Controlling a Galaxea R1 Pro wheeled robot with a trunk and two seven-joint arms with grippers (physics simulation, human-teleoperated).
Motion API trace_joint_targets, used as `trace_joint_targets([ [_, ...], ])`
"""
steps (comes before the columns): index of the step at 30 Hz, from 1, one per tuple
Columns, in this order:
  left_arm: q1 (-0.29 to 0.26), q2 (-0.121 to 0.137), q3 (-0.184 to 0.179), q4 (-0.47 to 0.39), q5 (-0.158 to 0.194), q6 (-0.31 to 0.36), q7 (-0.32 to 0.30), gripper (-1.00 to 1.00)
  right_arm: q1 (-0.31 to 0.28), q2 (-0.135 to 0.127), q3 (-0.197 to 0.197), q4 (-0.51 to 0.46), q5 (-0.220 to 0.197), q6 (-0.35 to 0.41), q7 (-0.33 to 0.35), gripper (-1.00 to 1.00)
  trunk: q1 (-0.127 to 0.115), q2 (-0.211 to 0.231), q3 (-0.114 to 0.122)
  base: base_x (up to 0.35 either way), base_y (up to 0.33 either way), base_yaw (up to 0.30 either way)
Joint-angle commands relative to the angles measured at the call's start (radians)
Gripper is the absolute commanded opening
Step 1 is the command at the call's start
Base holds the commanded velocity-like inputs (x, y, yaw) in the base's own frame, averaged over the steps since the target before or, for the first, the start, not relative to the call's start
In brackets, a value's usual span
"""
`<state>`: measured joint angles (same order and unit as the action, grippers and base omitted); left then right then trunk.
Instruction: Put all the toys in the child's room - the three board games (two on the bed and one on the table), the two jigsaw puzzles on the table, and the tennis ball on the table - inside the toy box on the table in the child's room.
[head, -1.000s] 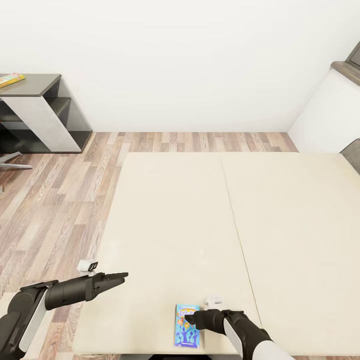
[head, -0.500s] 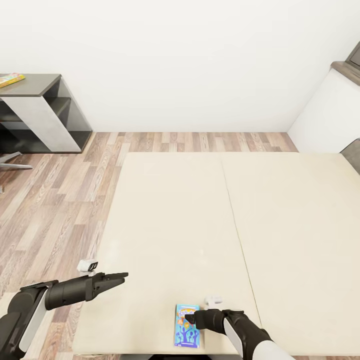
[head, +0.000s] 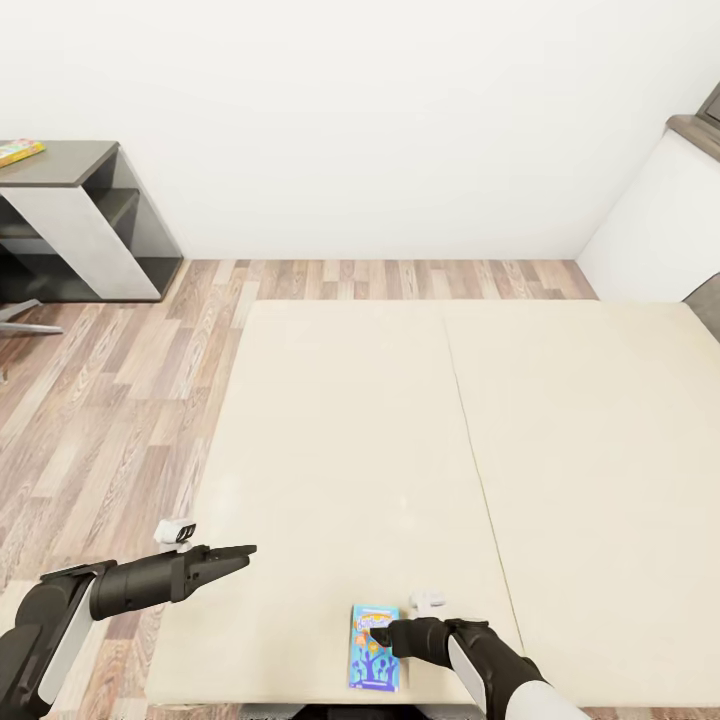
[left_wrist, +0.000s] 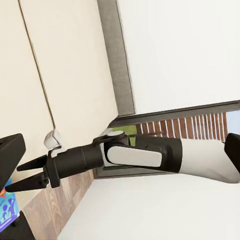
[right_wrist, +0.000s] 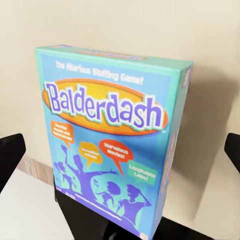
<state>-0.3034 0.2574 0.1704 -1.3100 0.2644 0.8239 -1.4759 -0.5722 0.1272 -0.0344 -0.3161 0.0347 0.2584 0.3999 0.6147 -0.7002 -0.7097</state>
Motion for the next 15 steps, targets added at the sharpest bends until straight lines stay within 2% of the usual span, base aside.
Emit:
trace_joint_targets([
  [1, 0.000, 0.000, 0.000, 0.000, 0.001, 0.010, -0.003, 1.00, 0.000, 0.000, -0.004, -0.002, 0.004, 0.007, 0.004, 1.00, 0.000, -0.001, -0.002, 0.000, 0.000, 0.000],
  [15, 0.000, 0.000, 0.000, 0.000, 0.001, 0.010, -0.003, 1.00, 0.000, 0.000, -0.004, -0.003, 0.004, 0.005, 0.004, 1.00, 0.000, -0.001, -0.015, 0.000, 0.000, 0.000],
])
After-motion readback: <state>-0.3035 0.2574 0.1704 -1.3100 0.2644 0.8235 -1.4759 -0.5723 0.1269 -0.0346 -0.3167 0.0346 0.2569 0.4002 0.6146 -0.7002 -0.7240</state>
